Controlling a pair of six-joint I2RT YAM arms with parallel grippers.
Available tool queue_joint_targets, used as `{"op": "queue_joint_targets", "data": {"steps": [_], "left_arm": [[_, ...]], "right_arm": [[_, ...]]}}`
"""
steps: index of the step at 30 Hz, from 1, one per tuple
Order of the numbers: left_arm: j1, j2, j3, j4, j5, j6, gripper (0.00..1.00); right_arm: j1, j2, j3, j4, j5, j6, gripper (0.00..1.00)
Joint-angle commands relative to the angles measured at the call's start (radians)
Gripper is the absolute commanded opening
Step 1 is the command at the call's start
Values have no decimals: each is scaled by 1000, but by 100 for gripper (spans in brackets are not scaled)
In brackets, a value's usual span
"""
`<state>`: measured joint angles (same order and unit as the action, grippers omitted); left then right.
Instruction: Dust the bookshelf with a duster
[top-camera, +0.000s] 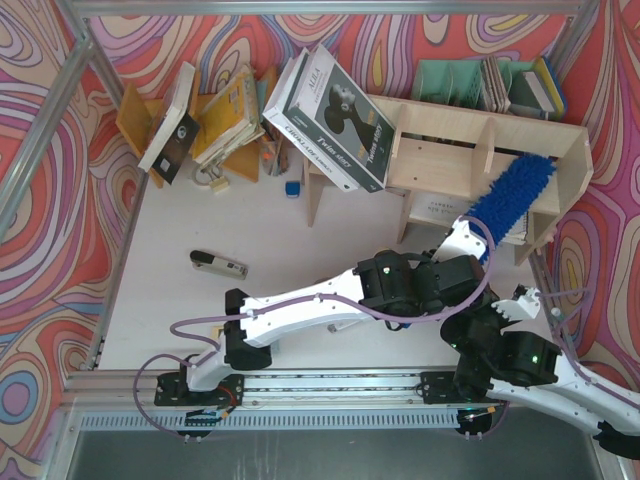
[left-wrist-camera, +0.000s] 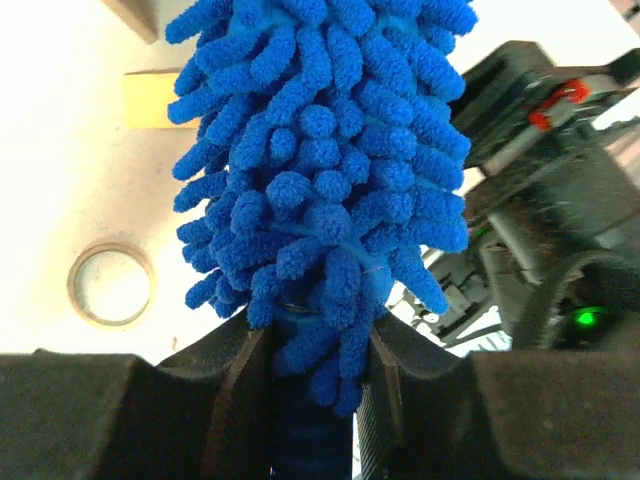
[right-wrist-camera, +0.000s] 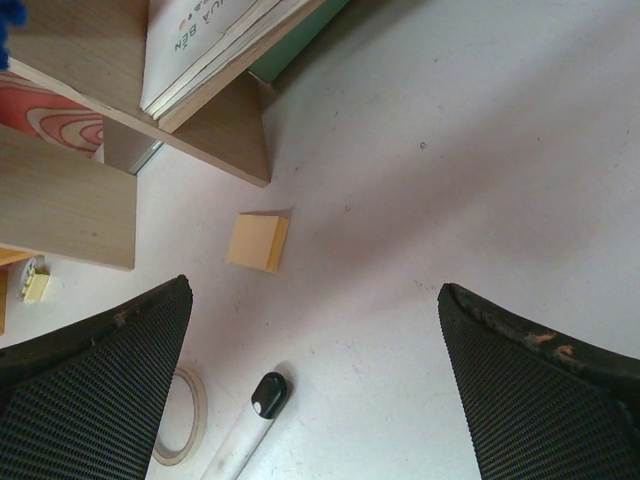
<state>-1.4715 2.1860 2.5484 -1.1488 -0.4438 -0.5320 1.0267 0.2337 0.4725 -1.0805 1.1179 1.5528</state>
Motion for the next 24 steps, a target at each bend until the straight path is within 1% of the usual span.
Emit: {"op": "queue_joint_targets", "data": {"steps": [1, 3, 7, 12, 18, 24], "left_arm": [[0, -96, -79, -21, -135, -37, 0], [0, -106, -97, -21, -140, -36, 0], [-8, -84, -68, -9, -106, -7, 0], [-41, -15, 52, 3, -80, 58, 0], [-51, -22, 50, 79, -61, 113, 0], [-35, -42, 44, 155, -88, 155, 0]], "right_arm": [[-1, -2, 10, -39, 38, 23, 99], [-1, -2, 9, -38, 39, 23, 99], [-1, 0, 9, -38, 38, 23, 99], [-1, 0, 10, -38, 38, 22, 99], [0, -1, 9, -36, 38, 21, 99], [-1, -2, 10, -35, 36, 16, 99]]}}
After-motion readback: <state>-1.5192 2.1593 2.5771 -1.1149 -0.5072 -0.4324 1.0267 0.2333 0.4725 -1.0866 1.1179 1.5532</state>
